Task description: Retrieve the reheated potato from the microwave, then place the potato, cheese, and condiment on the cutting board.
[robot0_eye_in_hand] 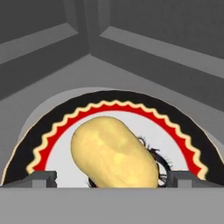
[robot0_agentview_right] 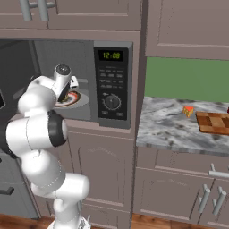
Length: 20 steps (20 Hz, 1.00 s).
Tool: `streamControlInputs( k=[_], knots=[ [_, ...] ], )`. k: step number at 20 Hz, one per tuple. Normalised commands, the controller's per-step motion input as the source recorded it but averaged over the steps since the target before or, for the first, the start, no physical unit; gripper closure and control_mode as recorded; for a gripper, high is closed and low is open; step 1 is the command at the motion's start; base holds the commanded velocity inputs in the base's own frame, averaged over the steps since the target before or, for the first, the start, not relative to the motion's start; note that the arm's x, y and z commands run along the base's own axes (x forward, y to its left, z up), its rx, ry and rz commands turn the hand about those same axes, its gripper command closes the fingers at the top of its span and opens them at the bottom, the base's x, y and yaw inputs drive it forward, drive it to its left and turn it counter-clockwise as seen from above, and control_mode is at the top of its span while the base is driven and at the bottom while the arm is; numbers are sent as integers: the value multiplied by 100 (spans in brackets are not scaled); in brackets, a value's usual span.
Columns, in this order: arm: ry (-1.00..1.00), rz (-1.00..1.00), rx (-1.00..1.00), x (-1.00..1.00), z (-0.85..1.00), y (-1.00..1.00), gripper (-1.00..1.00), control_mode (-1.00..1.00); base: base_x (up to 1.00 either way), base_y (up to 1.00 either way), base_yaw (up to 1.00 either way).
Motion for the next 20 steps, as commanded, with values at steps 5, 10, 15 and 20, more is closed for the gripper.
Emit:
streamControlInputs(
  k=[5, 10, 15, 20],
  knots=[
    [1, 4, -1, 17, -10, 0, -100, -100, 0, 0, 0],
    [0, 4, -1, 14, -11, 1, -100, -100, 0, 0, 0],
    [2, 3, -1, 9, -15, 7, -100, -100, 0, 0, 0],
    [2, 3, -3, -1, -22, 17, 100, -100, 0, 0, 0]
  ],
)
